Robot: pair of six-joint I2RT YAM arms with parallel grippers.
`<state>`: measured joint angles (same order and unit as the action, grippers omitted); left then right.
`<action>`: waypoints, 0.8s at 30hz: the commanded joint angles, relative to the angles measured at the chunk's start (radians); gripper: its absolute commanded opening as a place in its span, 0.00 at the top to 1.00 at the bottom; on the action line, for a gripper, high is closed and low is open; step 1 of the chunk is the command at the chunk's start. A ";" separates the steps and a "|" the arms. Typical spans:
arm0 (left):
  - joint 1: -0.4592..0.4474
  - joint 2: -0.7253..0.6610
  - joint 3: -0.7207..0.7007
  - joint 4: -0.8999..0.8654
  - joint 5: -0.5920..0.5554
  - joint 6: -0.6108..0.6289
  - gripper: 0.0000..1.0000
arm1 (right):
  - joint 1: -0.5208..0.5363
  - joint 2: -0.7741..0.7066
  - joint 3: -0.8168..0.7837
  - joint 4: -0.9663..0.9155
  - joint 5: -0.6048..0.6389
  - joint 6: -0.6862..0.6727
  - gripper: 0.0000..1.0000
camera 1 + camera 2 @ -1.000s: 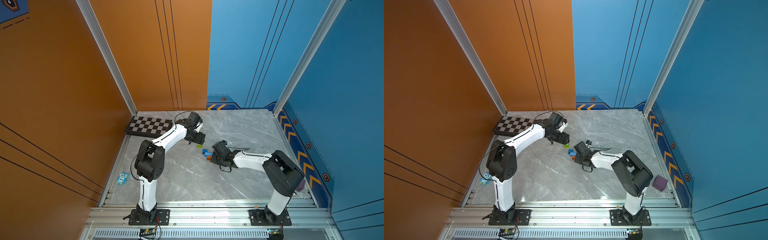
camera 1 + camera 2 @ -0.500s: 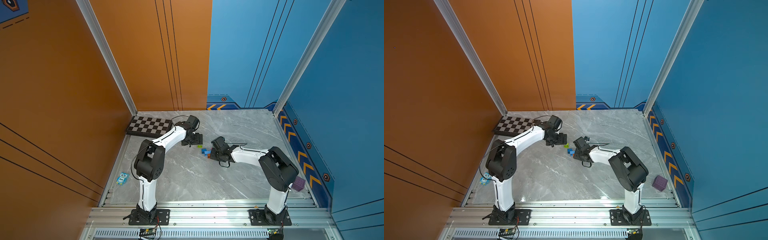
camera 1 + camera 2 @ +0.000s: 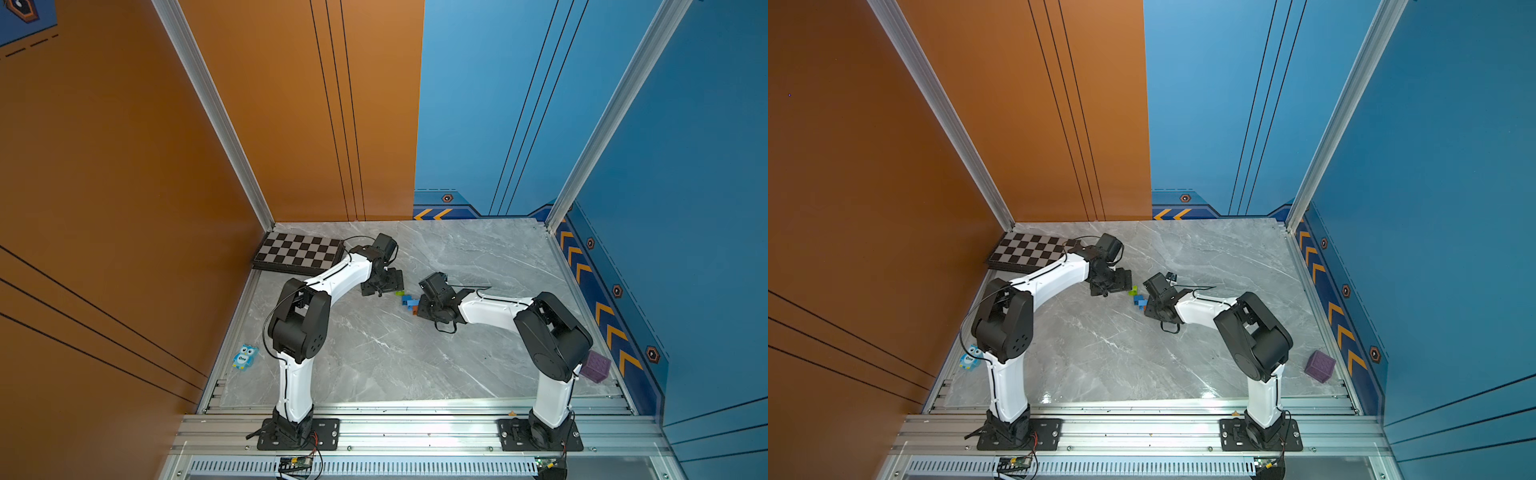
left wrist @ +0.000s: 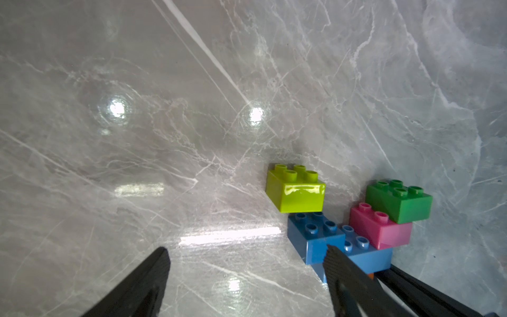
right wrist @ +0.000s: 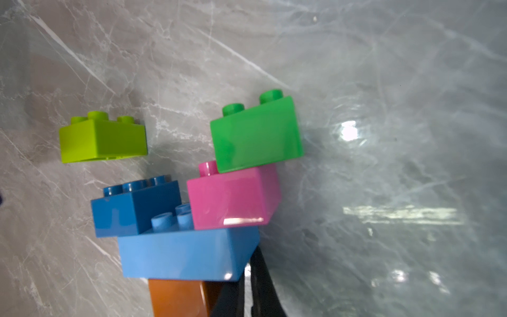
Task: Assemble the letter v with lego
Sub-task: Assemble the lego brick with the lego brick.
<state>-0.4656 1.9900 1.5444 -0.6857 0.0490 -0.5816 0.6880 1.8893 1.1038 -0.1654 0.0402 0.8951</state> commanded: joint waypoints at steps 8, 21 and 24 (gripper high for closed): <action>0.005 -0.054 -0.058 -0.006 -0.043 -0.046 0.07 | 0.058 0.026 0.023 -0.076 0.079 0.057 0.90; 0.002 -0.075 -0.078 -0.008 -0.071 -0.092 0.01 | 0.069 0.041 0.041 -0.095 0.100 0.062 0.90; 0.003 -0.068 -0.071 -0.009 -0.071 -0.089 0.01 | 0.070 0.043 0.041 -0.093 0.105 0.071 0.90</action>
<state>-0.4656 1.9335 1.4792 -0.6800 0.0040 -0.6601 0.7593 1.9003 1.1286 -0.2024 0.1101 0.9443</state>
